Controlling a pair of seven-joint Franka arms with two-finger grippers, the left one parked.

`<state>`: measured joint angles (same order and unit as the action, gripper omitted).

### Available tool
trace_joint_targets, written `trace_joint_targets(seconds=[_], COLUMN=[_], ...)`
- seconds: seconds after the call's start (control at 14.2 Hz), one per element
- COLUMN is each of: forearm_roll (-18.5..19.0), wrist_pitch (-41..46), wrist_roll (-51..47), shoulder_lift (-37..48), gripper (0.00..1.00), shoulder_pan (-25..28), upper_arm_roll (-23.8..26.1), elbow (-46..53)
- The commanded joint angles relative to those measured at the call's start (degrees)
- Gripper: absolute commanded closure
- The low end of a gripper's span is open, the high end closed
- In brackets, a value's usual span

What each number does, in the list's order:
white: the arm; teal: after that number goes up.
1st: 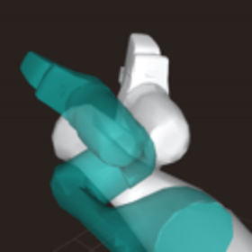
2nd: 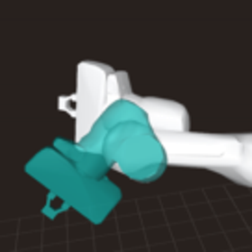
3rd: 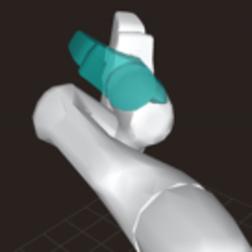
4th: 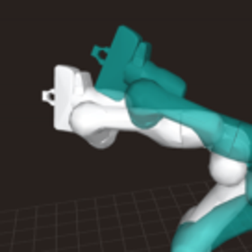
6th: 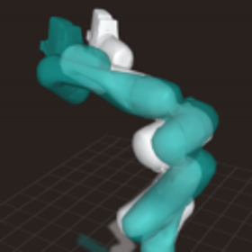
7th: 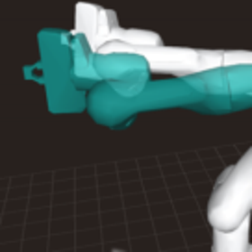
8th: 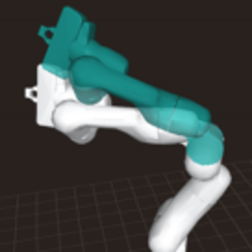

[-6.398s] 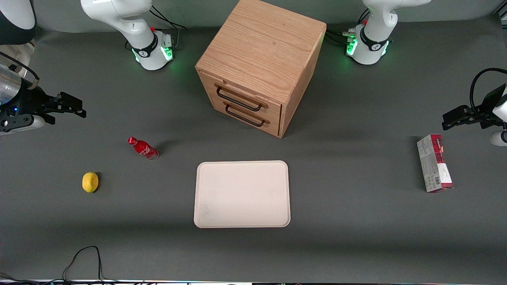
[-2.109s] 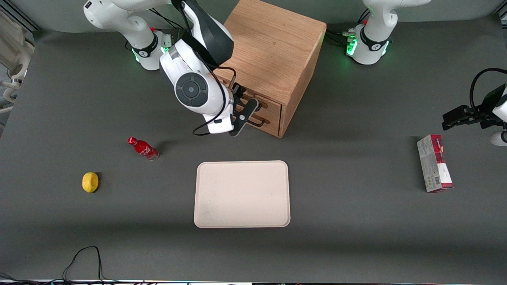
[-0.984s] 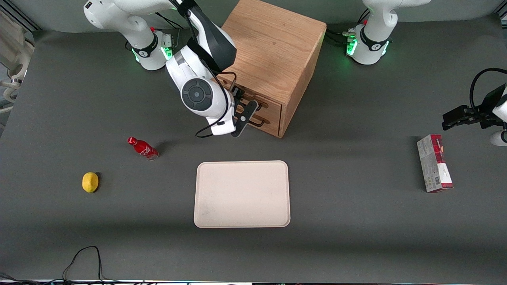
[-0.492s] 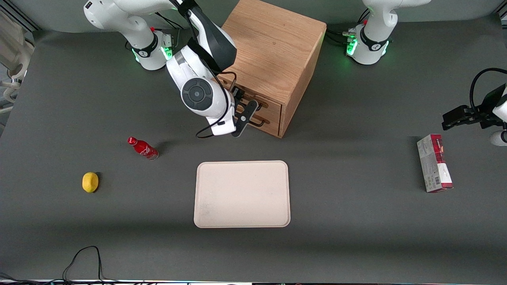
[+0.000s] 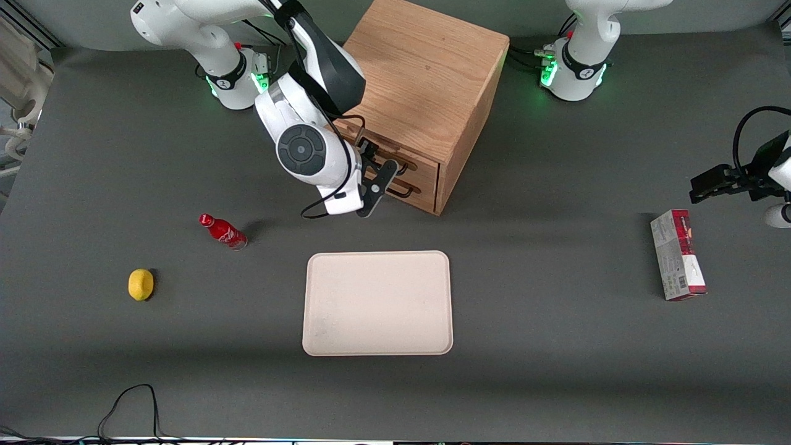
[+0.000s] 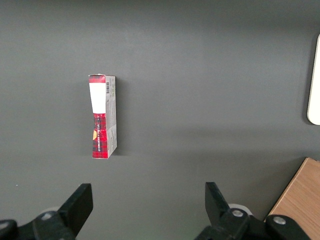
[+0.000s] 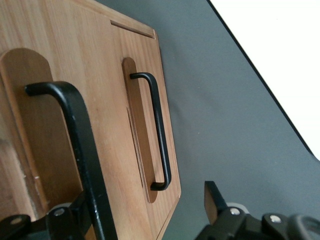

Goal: Open upper drawer
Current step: 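Pull the handle outward from the cabinet with the right gripper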

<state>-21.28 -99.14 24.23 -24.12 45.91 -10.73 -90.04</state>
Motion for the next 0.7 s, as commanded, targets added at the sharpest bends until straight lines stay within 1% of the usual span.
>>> trace_joint_targets(seconds=[0.0, 0.14, 0.63], forearm_roll=[-0.2, -0.3, -0.3], wrist_pitch=[-1.0, -1.5, -1.9], wrist_roll=[1.3, 1.3, 1.3], shoulder_lift=[1.1, 1.1, 0.4], gripper=[0.08, 0.08, 0.07], shoulder_pan=[0.8, 0.7, -2.2], upper_arm_roll=[-1.3, -1.4, -1.4], elbow=[-0.9, -0.9, 0.2])
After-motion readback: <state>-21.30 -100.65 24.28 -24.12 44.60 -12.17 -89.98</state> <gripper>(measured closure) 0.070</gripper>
